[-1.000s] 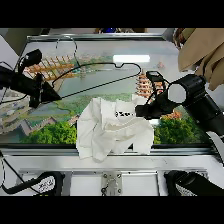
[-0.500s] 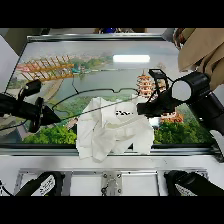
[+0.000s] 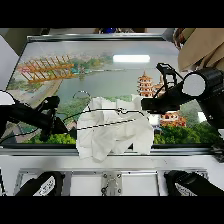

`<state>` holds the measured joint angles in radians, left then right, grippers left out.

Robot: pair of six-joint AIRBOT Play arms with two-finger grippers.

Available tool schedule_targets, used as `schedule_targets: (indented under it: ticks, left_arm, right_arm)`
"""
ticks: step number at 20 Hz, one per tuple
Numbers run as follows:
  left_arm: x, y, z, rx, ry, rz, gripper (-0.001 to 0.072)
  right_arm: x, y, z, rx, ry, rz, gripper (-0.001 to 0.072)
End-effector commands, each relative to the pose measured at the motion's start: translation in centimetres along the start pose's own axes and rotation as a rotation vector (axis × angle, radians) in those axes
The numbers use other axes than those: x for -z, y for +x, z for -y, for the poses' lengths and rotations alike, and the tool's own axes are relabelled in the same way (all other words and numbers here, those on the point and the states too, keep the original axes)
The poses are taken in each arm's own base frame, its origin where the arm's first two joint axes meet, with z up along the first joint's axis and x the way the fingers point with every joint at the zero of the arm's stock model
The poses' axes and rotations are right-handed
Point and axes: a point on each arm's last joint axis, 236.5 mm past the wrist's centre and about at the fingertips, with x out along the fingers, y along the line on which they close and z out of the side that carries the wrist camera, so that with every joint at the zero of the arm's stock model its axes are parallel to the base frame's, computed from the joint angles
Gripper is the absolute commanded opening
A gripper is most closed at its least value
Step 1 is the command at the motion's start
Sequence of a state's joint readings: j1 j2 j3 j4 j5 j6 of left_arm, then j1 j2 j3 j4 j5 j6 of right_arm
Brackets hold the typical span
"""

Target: Fold the clothes and pants, and hang the long-sleeved shirts on hangers.

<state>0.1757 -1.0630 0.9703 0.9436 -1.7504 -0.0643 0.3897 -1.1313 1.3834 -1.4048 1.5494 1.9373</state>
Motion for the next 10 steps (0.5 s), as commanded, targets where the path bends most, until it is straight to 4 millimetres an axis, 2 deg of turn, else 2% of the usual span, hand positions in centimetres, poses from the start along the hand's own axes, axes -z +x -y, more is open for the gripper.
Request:
schedule_targets:
  ticks: [1,6,10]
  left_arm:
    - [0.6,0.9,-1.2,-0.007,-0.037,-0.021,0.0016]
    - [1.0,1.6,-1.8,0.023,-0.068,-0.012,0.0016]
    - [-2.0,2.0,-3.4,0.003,-0.076,0.132,0.0016]
  right_arm:
    - [0.3,-0.2,0.1,0.001,0.001,-0.01,0.0023]
    - [0.3,-0.2,0.0,-0.001,0.001,-0.009,0.0023]
    - [0.6,-1.2,-0.8,-0.034,-0.006,-0.004,0.0023]
